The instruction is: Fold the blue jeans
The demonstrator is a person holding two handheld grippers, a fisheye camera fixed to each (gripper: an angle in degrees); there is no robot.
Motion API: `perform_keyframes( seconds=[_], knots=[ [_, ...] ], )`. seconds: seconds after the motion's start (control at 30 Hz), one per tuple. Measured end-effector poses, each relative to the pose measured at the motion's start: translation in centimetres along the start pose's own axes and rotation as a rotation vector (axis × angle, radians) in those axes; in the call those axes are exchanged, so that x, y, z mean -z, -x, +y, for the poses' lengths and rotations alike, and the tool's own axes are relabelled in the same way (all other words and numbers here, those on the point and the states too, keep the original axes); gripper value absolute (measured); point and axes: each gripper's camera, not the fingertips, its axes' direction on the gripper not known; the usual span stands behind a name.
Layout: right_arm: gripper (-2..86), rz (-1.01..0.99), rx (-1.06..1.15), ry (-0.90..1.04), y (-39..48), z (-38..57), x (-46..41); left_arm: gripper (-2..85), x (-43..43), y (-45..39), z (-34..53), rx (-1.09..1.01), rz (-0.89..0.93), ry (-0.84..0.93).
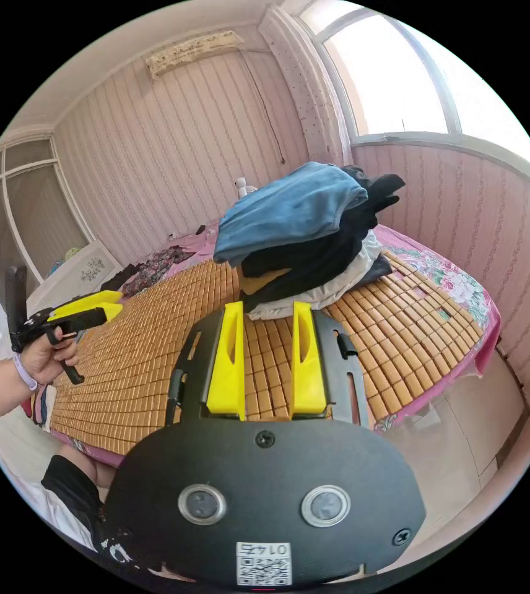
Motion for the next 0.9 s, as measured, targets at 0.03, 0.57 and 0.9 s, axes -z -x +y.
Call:
perform_keyframes(
  seconds=[0.03,0.57,0.9],
  knots=[
    [12.9,-0.016,-0.014,-0.012,-0.5,-0.9,0.0,11.2,-1.8,-0.1,-1.9,0.005,0.027,-0.006],
    [1.1,-0.025,-0.071,0.040,-3.8,-13.9,4.7,4.8,-12.4,3.1,-13.1,0.268,0.211,0.036],
    [0.5,-0.598,0.178,0.000,18.3,-6.7,16.8,1.7,13.8,7.1,3.5,0.274,0.045,-0.238]
  ],
)
